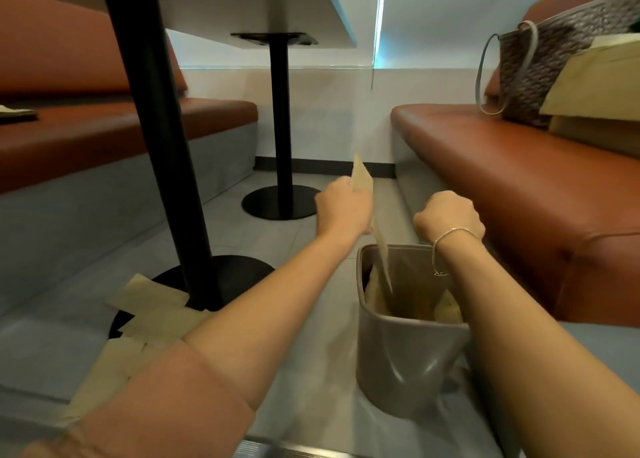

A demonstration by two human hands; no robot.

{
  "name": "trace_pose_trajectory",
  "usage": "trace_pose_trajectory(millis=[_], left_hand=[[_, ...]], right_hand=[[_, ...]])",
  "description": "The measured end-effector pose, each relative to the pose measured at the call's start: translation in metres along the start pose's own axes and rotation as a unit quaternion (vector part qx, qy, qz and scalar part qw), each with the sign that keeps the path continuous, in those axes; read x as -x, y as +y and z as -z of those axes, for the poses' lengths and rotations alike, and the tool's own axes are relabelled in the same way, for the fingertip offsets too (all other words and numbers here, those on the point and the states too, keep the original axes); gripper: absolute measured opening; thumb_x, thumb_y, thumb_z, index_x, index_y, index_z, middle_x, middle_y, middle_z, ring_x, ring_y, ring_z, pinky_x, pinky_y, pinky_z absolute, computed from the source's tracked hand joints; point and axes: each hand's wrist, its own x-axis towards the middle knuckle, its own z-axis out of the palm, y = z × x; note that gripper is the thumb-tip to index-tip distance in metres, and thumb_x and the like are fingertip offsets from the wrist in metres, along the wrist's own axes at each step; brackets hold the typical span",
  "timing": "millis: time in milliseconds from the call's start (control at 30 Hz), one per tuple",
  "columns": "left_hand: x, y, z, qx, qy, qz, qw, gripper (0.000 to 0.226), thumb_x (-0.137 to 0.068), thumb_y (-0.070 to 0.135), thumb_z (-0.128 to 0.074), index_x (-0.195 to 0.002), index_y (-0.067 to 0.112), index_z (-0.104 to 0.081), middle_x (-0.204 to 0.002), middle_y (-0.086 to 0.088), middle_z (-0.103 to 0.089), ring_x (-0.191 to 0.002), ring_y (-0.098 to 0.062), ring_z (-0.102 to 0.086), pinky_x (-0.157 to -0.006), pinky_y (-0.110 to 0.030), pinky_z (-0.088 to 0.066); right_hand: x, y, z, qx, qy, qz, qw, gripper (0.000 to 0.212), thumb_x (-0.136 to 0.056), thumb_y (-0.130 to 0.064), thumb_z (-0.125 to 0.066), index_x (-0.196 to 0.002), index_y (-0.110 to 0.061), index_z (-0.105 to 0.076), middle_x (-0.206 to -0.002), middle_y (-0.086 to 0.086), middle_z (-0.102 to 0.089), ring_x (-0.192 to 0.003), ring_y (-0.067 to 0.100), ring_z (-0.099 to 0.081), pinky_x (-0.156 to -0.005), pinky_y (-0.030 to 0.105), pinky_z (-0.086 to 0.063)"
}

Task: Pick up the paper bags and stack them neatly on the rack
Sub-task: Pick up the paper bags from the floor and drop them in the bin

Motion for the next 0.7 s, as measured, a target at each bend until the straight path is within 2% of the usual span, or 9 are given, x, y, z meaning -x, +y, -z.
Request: trace_pose_trajectory(millis=[67, 133, 233, 333, 400, 467, 567, 667, 700], left_hand=[[0.004, -0.006, -0.018, -0.017, -0.046, 0.027, 0.998, 0.007, -0.094, 0.011, -0.047, -0.097, 0.011, -0.054, -0.098, -0.002, -0.059, -0.074, -0.018, -0.062, -0.051, -0.019, -0.051], [0.01, -0.013, -0.033, -0.008, -0.112, 0.074, 0.991, 0.032, -0.095, 0.02, -0.051, -0.126, 0.012, -0.047, -0.115, -0.006, -0.059, -0.075, -0.017, -0.064, -0.05, -0.018, -0.051], [0.014, -0.025, -0.04, -0.001, -0.161, 0.128, 0.979, 0.057, -0.094, 0.04, -0.05, -0.142, 0.015, -0.032, -0.128, -0.012, -0.054, -0.07, -0.016, -0.064, -0.065, -0.026, -0.058], [0.007, -0.044, -0.028, -0.014, -0.127, 0.12, 0.984, 0.045, -0.094, 0.04, -0.052, -0.132, 0.017, -0.045, -0.12, -0.008, -0.059, -0.079, -0.02, -0.066, -0.073, -0.033, -0.059], [0.004, -0.062, -0.011, -0.003, -0.101, 0.126, 0.987, 0.015, -0.095, 0.034, -0.052, -0.099, 0.02, -0.056, -0.104, -0.006, -0.064, -0.085, -0.022, -0.067, -0.073, -0.032, -0.059], [0.001, -0.087, 0.006, -0.008, -0.071, 0.148, 0.986, 0.016, -0.095, 0.03, -0.052, -0.081, 0.022, -0.052, -0.097, -0.007, -0.065, -0.085, -0.023, -0.067, -0.069, -0.031, -0.058], [-0.002, -0.135, 0.031, -0.05, -0.051, 0.2, 0.977, 0.02, -0.094, 0.025, -0.052, -0.074, 0.022, -0.055, -0.097, -0.009, -0.067, -0.084, -0.026, -0.067, -0.072, -0.034, -0.059], [-0.003, -0.188, 0.058, -0.105, -0.058, 0.26, 0.958, 0.017, -0.096, 0.026, -0.05, -0.091, 0.015, -0.062, -0.099, -0.009, -0.067, -0.087, -0.026, -0.067, -0.074, -0.033, -0.058], [-0.002, -0.208, 0.067, -0.128, -0.066, 0.274, 0.951, 0.019, -0.097, 0.025, -0.048, -0.088, 0.014, -0.06, -0.1, -0.011, -0.066, -0.09, -0.028, -0.067, -0.077, -0.033, -0.057]], right_hand=[[-0.001, 0.003, -0.002, -0.006, -0.003, 0.004, 1.0, 0.022, -0.09, -0.014, -0.051, -0.108, -0.008, -0.062, -0.101, 0.013, -0.059, -0.088, 0.029, -0.054, -0.073, 0.031, -0.04], [-0.003, 0.002, -0.003, -0.017, 0.002, 0.01, 1.0, 0.022, -0.089, -0.016, -0.053, -0.108, -0.009, -0.064, -0.103, 0.012, -0.061, -0.09, 0.029, -0.056, -0.072, 0.03, -0.04], [-0.004, -0.001, -0.009, -0.04, 0.0, 0.029, 0.999, 0.025, -0.088, -0.018, -0.055, -0.11, -0.012, -0.064, -0.111, 0.012, -0.063, -0.101, 0.029, -0.059, -0.079, 0.033, -0.047], [-0.001, -0.011, -0.024, -0.066, -0.011, 0.06, 0.996, 0.023, -0.088, -0.017, -0.055, -0.108, -0.013, -0.066, -0.111, 0.012, -0.063, -0.102, 0.029, -0.059, -0.082, 0.033, -0.047], [0.005, -0.023, -0.041, -0.084, -0.027, 0.084, 0.993, 0.021, -0.089, -0.015, -0.054, -0.105, -0.014, -0.066, -0.109, 0.01, -0.064, -0.101, 0.028, -0.059, -0.077, 0.029, -0.043], [0.013, -0.039, -0.064, -0.094, -0.056, 0.109, 0.988, 0.02, -0.09, -0.015, -0.054, -0.105, -0.016, -0.067, -0.107, 0.009, -0.065, -0.101, 0.027, -0.059, -0.077, 0.029, -0.043], [0.03, -0.065, -0.106, -0.088, -0.116, 0.143, 0.979, 0.019, -0.088, -0.016, -0.055, -0.102, -0.016, -0.068, -0.107, 0.01, -0.065, -0.101, 0.029, -0.06, -0.081, 0.032, -0.047], [0.047, -0.083, -0.151, -0.081, -0.174, 0.177, 0.965, 0.02, -0.086, -0.014, -0.055, -0.1, -0.013, -0.069, -0.106, 0.012, -0.066, -0.1, 0.031, -0.061, -0.081, 0.031, -0.048], [0.052, -0.088, -0.169, -0.069, -0.2, 0.181, 0.96, 0.021, -0.087, -0.015, -0.054, -0.101, -0.011, -0.068, -0.106, 0.012, -0.065, -0.1, 0.031, -0.06, -0.079, 0.03, -0.048]])
